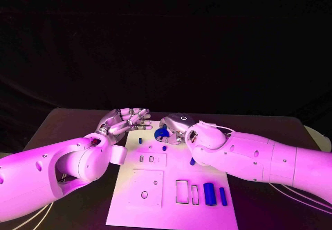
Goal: Assemble the parts on the task board
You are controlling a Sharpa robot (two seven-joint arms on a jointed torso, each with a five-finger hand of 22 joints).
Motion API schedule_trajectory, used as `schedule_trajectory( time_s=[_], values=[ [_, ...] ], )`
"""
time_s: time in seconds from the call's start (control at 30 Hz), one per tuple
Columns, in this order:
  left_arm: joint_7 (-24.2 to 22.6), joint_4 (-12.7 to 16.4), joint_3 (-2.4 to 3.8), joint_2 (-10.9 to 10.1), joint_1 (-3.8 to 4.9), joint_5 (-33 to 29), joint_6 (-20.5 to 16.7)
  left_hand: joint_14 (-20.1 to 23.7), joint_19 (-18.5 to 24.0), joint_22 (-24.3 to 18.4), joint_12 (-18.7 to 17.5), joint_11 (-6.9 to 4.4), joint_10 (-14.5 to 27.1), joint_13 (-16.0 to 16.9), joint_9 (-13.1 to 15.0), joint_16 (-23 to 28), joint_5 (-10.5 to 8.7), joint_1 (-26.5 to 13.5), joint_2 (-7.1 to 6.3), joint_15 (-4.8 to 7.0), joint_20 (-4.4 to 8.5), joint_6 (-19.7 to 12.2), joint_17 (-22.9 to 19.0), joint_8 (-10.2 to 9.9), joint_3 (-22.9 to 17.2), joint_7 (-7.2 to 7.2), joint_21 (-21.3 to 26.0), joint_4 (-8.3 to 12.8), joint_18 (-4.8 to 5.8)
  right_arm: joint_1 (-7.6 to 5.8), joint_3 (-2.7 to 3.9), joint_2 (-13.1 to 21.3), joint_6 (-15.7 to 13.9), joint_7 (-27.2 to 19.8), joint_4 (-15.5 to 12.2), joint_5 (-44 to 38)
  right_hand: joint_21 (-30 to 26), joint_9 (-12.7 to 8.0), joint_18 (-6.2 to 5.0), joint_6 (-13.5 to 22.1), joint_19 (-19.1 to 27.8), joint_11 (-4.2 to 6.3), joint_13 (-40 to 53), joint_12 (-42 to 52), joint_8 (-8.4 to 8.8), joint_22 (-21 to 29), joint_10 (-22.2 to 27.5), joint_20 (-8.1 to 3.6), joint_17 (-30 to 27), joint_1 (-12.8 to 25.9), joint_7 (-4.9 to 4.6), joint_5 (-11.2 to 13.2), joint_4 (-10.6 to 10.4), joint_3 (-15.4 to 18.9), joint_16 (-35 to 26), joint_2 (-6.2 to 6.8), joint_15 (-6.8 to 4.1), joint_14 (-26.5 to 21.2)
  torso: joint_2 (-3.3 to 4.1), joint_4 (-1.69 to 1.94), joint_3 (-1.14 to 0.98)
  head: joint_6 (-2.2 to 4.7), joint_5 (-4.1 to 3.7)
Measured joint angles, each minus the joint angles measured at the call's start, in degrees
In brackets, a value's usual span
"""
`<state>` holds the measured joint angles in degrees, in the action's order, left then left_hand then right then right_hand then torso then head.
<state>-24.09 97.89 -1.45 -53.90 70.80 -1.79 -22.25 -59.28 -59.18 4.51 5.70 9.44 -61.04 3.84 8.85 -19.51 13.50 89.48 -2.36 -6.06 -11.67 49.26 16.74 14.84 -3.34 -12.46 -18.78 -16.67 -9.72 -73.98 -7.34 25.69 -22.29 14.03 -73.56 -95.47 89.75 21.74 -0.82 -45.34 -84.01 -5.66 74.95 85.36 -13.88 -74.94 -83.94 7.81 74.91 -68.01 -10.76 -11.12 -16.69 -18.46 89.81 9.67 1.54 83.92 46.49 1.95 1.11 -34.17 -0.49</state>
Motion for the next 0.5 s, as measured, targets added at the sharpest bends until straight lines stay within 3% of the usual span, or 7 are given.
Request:
schedule_trajectory(
  time_s=[0.5],
  values=[
    [0.0,0.0,-0.01,0.0,0.01,0.0,0.0,0.0,-0.2,0.0,0.0,0.00,0.0,0.0,0.0,0.0,0.00,0.0,0.00,0.00,-0.21,0.0,0.0,0.0,0.0,0.00,0.0,0.0,-0.01,-0.02,0.06,1.1,1.0,-0.3,-0.5,0.6,0.0,0.5,0.00,-2.3,0.0,0.01,0.0,0.6,-0.31,0.0,0.0,-0.01,0.0,0.6,0.62,-1.7,0.0,0.0,0.0,-0.61,0.00,0.0,0.00,-0.04,-0.01,-0.21,0.01]
  ],
)
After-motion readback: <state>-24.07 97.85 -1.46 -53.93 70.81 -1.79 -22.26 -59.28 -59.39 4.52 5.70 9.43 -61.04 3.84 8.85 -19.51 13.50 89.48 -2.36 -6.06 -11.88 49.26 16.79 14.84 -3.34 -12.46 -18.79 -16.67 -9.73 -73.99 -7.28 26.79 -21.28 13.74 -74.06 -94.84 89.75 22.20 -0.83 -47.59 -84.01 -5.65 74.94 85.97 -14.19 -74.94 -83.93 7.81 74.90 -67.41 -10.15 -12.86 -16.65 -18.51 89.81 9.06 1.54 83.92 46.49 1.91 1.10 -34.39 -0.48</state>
